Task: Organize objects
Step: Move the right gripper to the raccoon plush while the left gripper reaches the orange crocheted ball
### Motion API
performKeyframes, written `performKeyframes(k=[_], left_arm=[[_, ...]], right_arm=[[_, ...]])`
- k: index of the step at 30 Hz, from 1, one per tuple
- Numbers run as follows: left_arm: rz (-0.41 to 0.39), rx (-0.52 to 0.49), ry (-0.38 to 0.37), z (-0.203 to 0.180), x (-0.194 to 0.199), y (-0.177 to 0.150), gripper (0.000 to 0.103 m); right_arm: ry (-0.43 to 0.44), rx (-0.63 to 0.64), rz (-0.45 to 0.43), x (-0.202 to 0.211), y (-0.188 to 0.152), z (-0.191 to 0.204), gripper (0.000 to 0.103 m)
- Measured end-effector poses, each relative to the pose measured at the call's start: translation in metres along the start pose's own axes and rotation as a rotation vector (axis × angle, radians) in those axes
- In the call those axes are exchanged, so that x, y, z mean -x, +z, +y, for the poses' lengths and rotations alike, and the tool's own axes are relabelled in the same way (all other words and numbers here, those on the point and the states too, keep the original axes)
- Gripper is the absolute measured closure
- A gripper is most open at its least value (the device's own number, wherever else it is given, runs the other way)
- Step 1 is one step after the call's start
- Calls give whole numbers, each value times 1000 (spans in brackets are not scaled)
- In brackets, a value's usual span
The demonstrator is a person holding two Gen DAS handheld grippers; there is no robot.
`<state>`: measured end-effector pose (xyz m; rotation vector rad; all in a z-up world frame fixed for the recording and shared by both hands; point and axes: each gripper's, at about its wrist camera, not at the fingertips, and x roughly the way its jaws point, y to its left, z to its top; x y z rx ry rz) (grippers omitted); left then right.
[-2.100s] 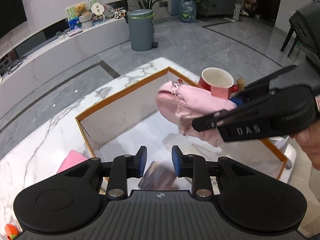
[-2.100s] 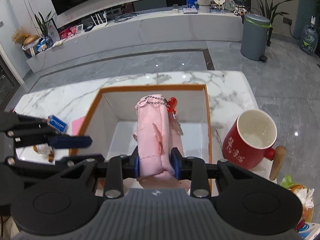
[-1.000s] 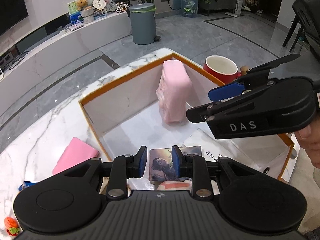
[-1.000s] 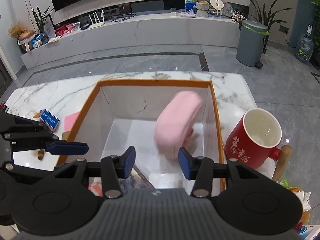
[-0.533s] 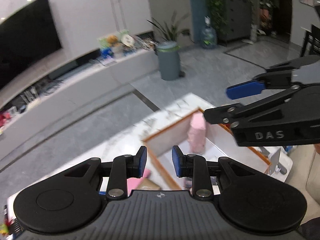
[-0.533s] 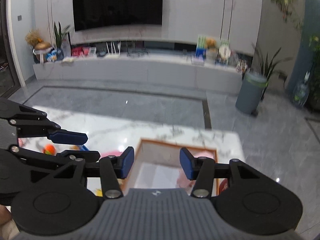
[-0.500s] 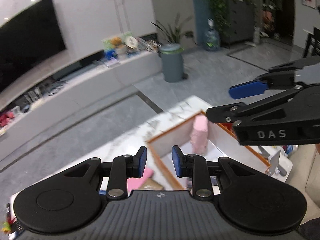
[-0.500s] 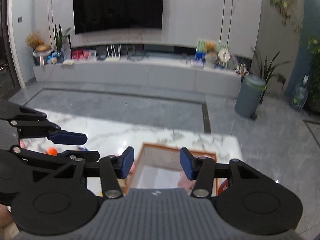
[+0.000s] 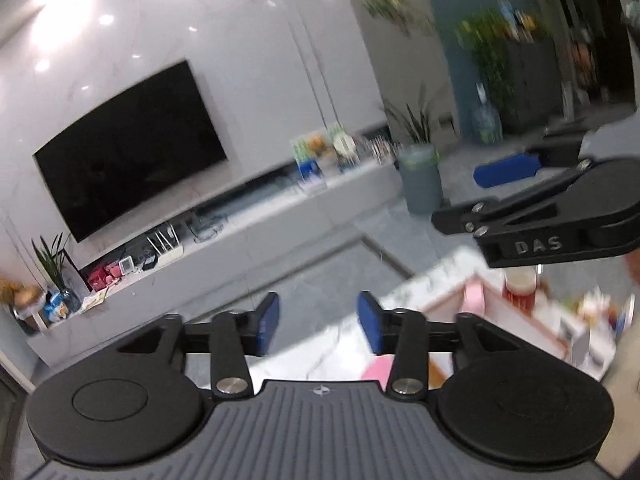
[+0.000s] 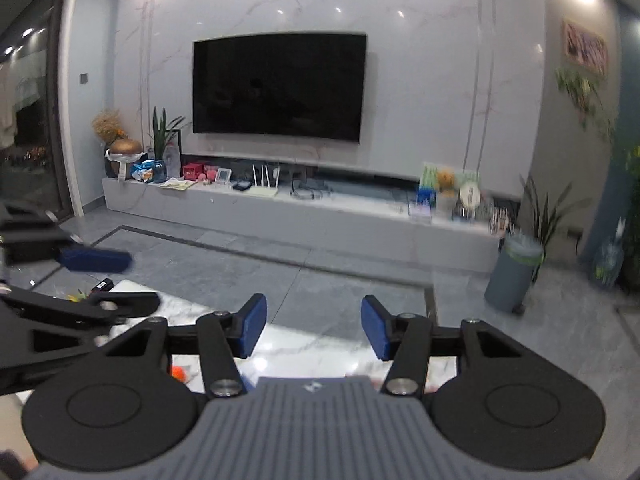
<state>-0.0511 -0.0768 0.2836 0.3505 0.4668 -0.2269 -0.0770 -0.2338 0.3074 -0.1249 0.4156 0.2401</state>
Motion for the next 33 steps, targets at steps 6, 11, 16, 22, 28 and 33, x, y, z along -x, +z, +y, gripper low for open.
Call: performKeyframes(k=[6, 11, 16, 22, 28, 33], left_arm=[[71, 29, -8, 30, -41, -29, 46], [165, 96, -42, 59, -100, -82, 46], [192, 176, -71, 91, -155, -134, 33], [280, 215, -61, 131, -212, -220, 32], [326, 258, 21, 152, -248, -282, 21], [395, 256, -1, 148, -277, -303, 20]], right_arm=[[38, -35, 3, -33, 18, 25, 41], [76, -37, 84, -90, -15, 53, 41], [105, 8, 175, -159, -49, 80, 41], [145, 19, 298, -249, -100, 110, 41], [173, -13, 382, -317, -157, 124, 40], [167, -2, 426, -352, -196, 131, 34]])
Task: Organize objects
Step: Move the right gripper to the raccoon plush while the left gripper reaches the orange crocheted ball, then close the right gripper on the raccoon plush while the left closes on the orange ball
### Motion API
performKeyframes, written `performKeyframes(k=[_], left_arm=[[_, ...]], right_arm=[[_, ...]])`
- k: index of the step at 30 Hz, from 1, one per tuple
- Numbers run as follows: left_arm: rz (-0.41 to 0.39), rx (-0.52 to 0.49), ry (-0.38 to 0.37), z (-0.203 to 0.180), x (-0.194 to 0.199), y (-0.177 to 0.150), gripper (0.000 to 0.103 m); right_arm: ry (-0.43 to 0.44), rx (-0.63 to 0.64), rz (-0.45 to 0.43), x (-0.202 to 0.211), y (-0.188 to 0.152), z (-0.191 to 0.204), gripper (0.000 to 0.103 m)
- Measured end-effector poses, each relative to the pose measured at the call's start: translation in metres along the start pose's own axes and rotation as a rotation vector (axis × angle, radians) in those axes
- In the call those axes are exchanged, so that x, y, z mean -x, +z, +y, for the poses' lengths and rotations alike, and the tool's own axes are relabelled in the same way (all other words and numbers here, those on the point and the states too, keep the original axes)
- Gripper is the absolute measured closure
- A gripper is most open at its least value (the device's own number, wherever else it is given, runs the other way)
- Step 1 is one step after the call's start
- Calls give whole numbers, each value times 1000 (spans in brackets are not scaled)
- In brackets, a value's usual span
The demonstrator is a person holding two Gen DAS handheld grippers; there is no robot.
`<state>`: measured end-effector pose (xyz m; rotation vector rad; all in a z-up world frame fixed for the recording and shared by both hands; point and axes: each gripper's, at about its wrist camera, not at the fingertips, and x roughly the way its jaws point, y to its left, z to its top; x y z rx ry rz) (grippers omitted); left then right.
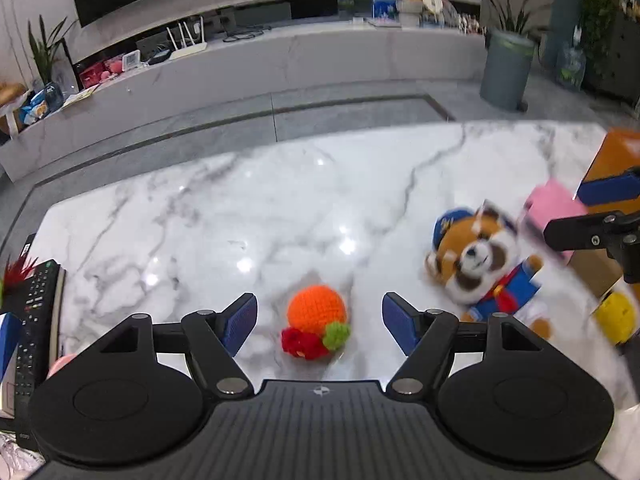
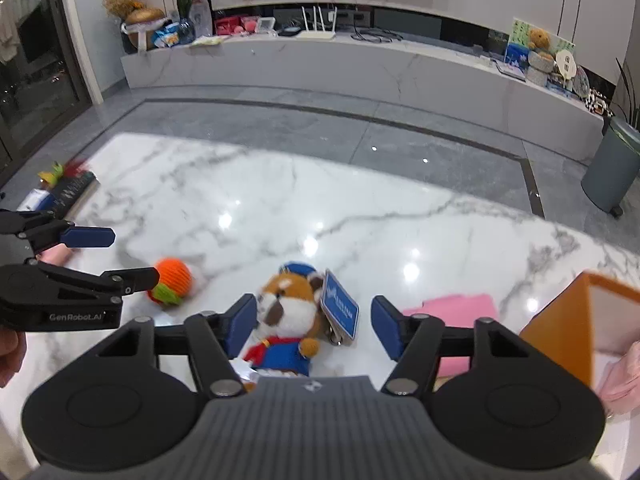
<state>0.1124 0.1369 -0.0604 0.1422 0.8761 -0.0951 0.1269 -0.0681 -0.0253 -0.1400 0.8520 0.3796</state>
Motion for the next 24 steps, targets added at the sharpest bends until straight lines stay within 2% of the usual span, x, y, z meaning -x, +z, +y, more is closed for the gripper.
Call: performKeyframes(k=[2, 5, 9, 12, 16, 19, 21, 22, 23, 24], left_arm=[[-17, -17, 32, -2, -4, -10, 20], [-59, 22, 76, 8, -9, -17, 17], [-58, 91, 43, 22, -17, -22, 17], [-49, 111, 46, 22, -32, -23, 14], [-47, 189, -18, 31, -42, -26, 12], [-25, 166, -5, 26, -49, -30, 14], [-26, 144, 9, 22, -52, -33, 20], [-36, 142, 12, 21, -52, -33, 21], [-47, 144, 11, 21, -51, -35, 22], [-54, 149, 4, 21, -51, -35, 29]], right_arm=[[-1, -23, -9, -13, -7, 1, 31], [19, -87, -25, -28, -22, -2, 30], [18, -167, -64, -45, -36, -1, 29], [52, -208, -85, -57, -41, 3, 29], [10, -152, -97, -73, -45, 16, 29], [12, -170, -83, -85, -53, 16, 31], [27, -180, -91, -89, -59, 15, 42], [17, -164, -96, -89, -61, 17, 44], [12, -144, -102, -89, -62, 19, 52], [17, -138, -104, -88, -63, 20, 54]])
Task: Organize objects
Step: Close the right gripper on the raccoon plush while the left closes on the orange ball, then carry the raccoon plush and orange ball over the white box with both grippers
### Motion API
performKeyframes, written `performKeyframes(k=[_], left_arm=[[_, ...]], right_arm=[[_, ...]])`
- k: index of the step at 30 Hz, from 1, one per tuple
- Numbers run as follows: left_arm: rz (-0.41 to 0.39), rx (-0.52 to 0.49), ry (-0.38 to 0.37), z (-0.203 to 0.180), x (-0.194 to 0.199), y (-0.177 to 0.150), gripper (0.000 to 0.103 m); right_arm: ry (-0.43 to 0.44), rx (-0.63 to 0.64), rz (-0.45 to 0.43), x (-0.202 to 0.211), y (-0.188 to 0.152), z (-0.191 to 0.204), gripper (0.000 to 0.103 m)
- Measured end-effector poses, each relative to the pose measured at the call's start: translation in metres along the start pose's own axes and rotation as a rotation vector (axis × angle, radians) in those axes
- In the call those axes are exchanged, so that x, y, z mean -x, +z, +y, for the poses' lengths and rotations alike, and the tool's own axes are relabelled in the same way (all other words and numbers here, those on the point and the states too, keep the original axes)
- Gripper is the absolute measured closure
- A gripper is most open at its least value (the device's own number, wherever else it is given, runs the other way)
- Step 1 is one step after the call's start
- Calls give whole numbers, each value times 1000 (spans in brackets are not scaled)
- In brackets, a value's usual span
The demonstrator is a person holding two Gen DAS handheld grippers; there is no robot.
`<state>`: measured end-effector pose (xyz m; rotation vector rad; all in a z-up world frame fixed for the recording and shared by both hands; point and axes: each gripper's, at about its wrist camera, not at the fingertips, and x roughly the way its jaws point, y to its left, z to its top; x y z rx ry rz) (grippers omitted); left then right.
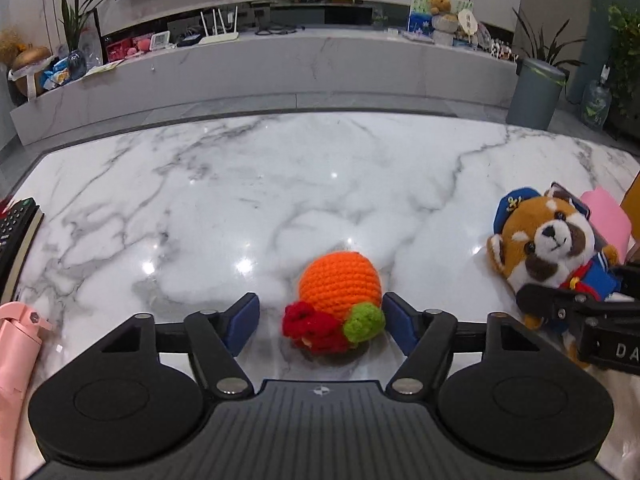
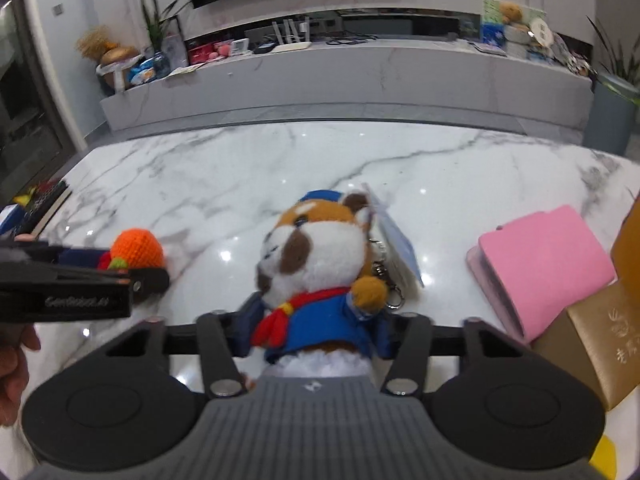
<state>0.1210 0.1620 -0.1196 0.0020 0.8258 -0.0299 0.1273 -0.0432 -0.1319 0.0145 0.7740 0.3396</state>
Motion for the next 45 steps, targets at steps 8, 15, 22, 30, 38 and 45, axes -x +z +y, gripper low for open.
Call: performKeyframes(k=[8, 15, 22, 30, 38, 45], left_arm=[[39, -69, -40, -28, 13, -9, 49], [133, -116, -74, -70, 38, -31, 49], [180, -95, -97, -100, 74, -65, 49], [215, -40, -118, -115, 111, -101, 49], [232, 50, -151, -122, 113, -100, 49], [248, 22, -143, -132, 119, -100, 49]], right_arm=[[17, 26, 7, 27, -23, -10, 57], [12, 76, 34, 62, -55, -19, 57], [15, 105, 92, 93, -79, -35, 57], [14, 162, 103, 128, -113, -41, 57], [65, 225, 82, 141, -127, -47, 57], [76, 174, 77, 143, -127, -48, 59]])
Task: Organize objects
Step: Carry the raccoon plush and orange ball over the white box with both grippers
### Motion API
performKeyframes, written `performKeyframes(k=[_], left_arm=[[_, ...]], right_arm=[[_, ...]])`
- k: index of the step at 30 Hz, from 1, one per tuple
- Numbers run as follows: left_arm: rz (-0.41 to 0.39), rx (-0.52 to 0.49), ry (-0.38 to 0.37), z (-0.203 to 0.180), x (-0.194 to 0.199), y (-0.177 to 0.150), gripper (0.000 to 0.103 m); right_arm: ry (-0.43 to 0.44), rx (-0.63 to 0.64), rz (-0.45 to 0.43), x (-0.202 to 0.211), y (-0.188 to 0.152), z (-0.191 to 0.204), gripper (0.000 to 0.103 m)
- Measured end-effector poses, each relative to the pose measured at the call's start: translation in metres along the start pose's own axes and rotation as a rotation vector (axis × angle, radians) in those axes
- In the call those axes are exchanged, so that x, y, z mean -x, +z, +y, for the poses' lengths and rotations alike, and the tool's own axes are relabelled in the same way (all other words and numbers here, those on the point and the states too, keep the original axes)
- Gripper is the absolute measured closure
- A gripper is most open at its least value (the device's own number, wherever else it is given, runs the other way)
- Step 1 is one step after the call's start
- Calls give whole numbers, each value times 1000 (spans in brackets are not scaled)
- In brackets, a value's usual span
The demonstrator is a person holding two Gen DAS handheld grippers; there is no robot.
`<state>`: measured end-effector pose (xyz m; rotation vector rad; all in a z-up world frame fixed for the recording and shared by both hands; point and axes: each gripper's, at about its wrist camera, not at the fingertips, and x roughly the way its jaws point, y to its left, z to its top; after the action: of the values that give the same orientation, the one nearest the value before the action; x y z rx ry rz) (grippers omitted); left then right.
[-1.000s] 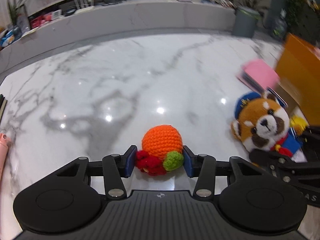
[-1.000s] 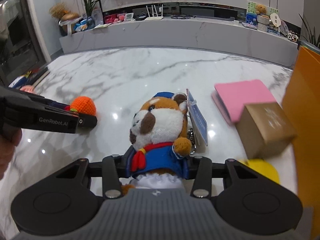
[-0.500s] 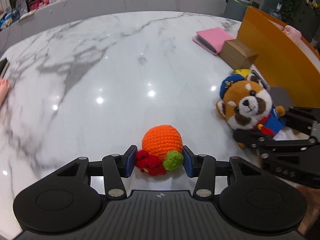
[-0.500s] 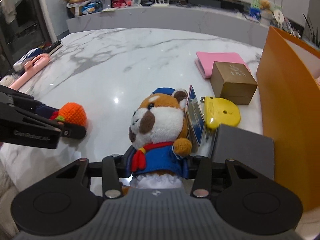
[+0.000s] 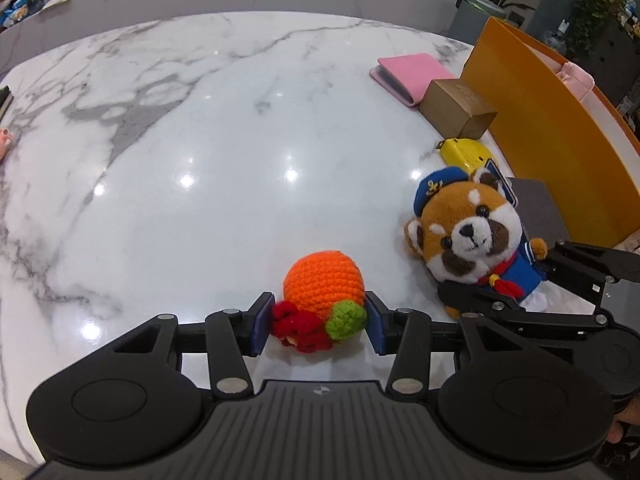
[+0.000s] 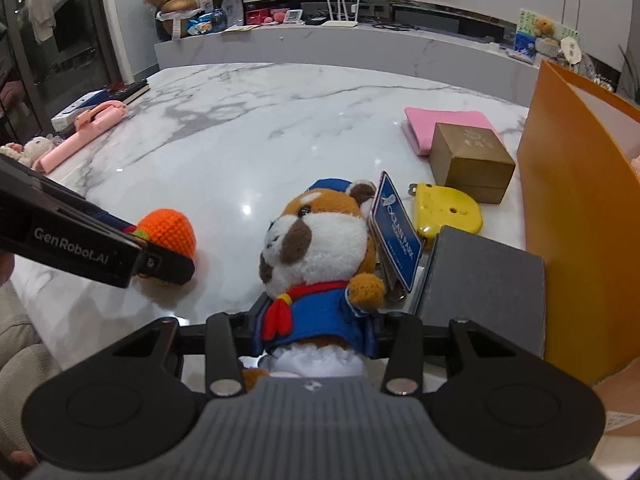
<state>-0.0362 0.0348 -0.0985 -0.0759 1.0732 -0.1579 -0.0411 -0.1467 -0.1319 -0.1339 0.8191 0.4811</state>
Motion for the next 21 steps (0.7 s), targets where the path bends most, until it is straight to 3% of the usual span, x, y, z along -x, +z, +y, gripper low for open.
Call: performKeyframes(k=[7, 16, 21], left_arm=[[-53, -59, 23, -19, 14, 7, 49], [-200, -129, -3, -54, 54, 24, 49], [-236, -163, -19, -76, 62, 37, 50]], right_arm=[[41, -27, -44, 12, 4, -4, 62], [5, 21, -156, 56, 26, -8, 62], [-21, 7, -203, 80, 36, -22, 62]])
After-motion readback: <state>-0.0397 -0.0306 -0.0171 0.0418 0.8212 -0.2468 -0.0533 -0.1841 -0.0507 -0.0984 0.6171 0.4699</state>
